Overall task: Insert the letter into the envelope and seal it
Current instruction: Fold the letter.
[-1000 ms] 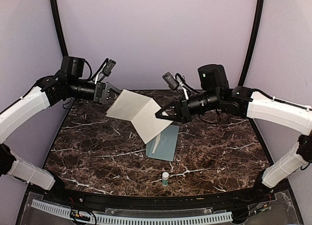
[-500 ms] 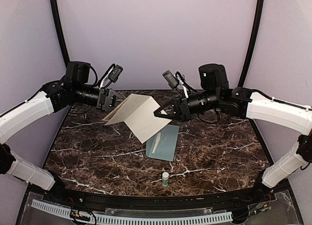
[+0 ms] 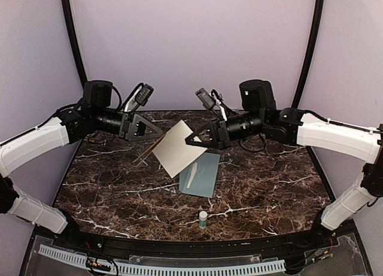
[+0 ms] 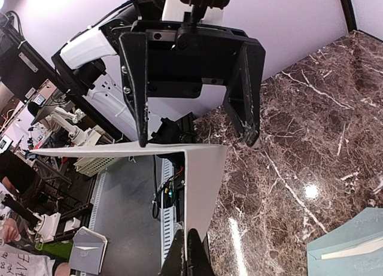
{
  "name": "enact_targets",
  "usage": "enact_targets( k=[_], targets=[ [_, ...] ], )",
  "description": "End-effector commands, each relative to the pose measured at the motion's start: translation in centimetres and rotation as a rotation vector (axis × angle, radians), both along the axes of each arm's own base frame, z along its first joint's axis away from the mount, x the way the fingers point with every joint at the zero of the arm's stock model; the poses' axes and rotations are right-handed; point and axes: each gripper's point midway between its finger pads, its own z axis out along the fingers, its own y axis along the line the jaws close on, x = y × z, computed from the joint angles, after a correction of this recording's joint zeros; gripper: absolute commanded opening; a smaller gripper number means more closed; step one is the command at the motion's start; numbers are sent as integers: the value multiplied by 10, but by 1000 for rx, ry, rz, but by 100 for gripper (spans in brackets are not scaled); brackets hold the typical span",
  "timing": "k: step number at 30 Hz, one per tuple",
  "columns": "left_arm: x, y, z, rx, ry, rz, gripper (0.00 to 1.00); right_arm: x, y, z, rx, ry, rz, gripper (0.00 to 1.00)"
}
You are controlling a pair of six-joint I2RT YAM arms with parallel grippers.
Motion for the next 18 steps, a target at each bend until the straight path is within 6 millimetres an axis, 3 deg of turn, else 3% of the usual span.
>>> enact_targets(
  k=[1, 8, 18],
  targets=[
    [-14, -1, 14, -51, -37, -49, 71, -7, 6, 20, 73, -15, 52, 0],
    [-15, -7, 13, -75, -37, -65, 67, -16, 5, 20, 71, -3, 105, 0],
    [-25, -22, 13, -89, -29, -121, 51, -19, 4, 13, 57, 6, 99, 0]
  ],
)
